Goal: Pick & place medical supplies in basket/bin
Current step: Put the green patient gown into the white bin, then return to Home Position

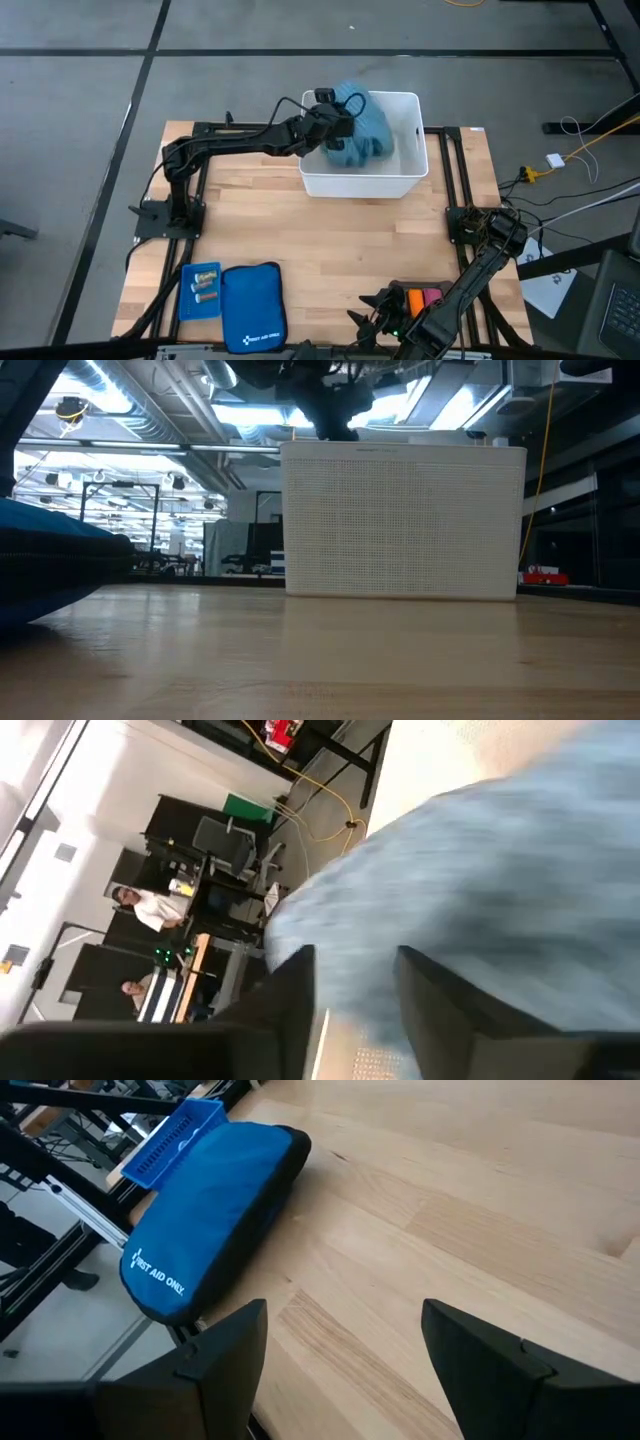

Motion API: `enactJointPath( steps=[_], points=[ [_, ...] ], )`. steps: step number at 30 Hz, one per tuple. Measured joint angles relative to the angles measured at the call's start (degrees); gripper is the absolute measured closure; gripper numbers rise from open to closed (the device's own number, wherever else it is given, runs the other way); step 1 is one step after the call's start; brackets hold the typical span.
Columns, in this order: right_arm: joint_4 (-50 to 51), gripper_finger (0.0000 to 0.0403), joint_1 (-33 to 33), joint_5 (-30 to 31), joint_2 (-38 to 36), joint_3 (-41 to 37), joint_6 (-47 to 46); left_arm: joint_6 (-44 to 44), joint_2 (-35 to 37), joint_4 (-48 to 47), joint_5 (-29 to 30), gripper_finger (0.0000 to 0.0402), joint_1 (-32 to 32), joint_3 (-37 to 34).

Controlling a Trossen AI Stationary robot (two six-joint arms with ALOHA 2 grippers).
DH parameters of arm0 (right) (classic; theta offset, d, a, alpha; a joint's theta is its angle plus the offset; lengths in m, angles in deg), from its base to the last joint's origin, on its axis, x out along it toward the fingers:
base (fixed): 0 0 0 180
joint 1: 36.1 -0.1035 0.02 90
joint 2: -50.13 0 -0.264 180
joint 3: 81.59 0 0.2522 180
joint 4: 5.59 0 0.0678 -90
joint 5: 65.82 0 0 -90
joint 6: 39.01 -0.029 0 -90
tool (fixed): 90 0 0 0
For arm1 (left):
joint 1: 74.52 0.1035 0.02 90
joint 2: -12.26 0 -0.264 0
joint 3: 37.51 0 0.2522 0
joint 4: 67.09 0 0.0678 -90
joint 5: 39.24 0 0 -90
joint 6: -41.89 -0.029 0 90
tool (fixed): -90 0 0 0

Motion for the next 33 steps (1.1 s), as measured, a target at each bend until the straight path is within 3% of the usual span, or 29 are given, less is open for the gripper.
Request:
enactJointPath(
  steps=[7,14,17,21,23,26,29,33],
  points=[
    [0.0,0.0137,0.0,0.0,0.0,0.0,0.5,0.6,0.3,1.7,4.9,0.0192,-2.3,0.0],
    [0.0,0.0137,0.0,3.5,-0.1,0.0,4.5,11.2,7.5,-0.2,-0.2,0.0187,-3.9,0.0],
    [0.1,0.0137,-0.1,8.1,-1.3,0.4,11.0,20.9,13.9,-8.1,-12.0,0.0192,-4.1,0.0],
    [-0.5,0.0137,-0.9,14.0,-3.5,3.8,25.8,36.4,22.4,-19.6,-36.5,0.0199,-3.1,0.1],
    [-0.5,0.0137,-1.6,16.5,-3.6,6.7,32.8,41.6,26.0,-24.1,-45.3,0.0201,-2.9,0.1],
    [-1.9,0.0137,-2.6,16.5,-3.7,11.5,39.2,46.9,30.9,-29.0,-54.6,0.0201,-3.5,0.0],
    [-4.9,0.0137,-3.2,12.3,-3.7,14.8,40.2,54.7,35.2,-29.6,-62.2,0.0201,-5.0,0.0],
    [-7.9,0.0137,-3.3,7.6,-3.7,16.9,43.7,63.9,40.4,-30.4,-65.2,0.0203,-8.6,-0.7]
  ],
)
